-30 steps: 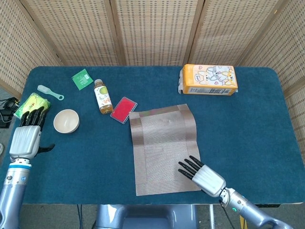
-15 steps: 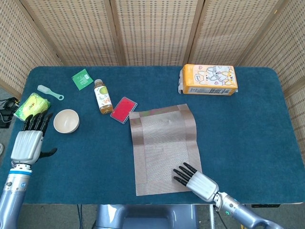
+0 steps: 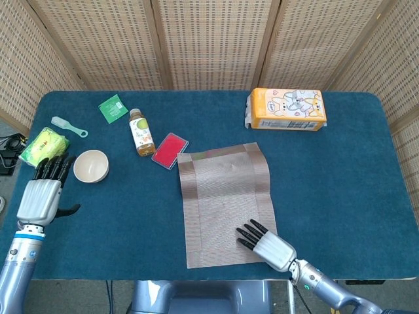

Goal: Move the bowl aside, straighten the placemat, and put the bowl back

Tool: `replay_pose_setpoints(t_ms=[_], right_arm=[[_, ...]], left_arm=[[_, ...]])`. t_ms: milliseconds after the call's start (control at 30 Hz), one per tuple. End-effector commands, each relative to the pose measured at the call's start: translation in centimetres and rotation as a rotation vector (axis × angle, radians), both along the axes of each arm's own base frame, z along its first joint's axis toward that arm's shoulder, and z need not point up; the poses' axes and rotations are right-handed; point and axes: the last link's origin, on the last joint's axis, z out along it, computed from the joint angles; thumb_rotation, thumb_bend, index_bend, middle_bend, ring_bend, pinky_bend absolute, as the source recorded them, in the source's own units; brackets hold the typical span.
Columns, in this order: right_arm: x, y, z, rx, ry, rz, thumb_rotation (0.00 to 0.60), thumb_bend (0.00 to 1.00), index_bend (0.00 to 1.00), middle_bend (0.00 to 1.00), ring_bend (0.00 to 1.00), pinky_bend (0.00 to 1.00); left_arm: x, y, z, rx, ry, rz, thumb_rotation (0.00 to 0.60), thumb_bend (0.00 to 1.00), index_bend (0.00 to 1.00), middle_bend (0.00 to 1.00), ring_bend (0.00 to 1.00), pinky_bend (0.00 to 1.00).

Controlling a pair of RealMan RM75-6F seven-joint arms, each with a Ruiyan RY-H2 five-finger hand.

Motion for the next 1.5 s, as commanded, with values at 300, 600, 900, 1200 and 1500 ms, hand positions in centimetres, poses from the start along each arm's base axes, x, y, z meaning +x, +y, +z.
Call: replay_pose_setpoints(t_ms=[300, 600, 900, 1200, 1500], right_arm=[[1.3, -1.5, -0.2, -0.029, -0.040, -0.002, 0.600, 0.36, 0.25, 0.00, 0.00, 0.00], [1.3, -2.0, 0.1, -0.043, -0.061, -0.002, 0.600, 0.67, 0.29, 0.00, 0.00, 0.00], [0.9, -2.1, 0.2, -0.043, -0.044, 0.009, 0.600, 0.69, 0.30, 0.00, 0.00, 0.00], [0.5, -2.2, 0.4, -0.043, -0.031, 0.029, 0.600, 0.69, 0.51, 0.00, 0.00, 0.00], [0.5, -2.2, 0.5, -0.044, -0.075, 0.045, 0.600, 0.69, 0.70, 0.00, 0.00, 0.00]], left_arm=[[0.0, 0.1, -0.1, -0.010, -0.010, -0.004, 0.600, 0.00, 0.00, 0.00, 0.00, 0.00], [0.0, 0.1, -0.3, -0.020, -0.012, -0.011, 0.600, 0.00, 0.00, 0.00, 0.00, 0.00], [0.1, 0.0, -0.4, -0.032, -0.010, -0.017, 0.600, 0.00, 0.00, 0.00, 0.00, 0.00], [0.2, -0.1, -0.5, -0.039, -0.008, -0.023, 0.600, 0.00, 0.00, 0.00, 0.00, 0.00], [0.3, -0.2, -0.6, -0.048, -0.007, -0.029, 0.600, 0.00, 0.00, 0.00, 0.00, 0.00]])
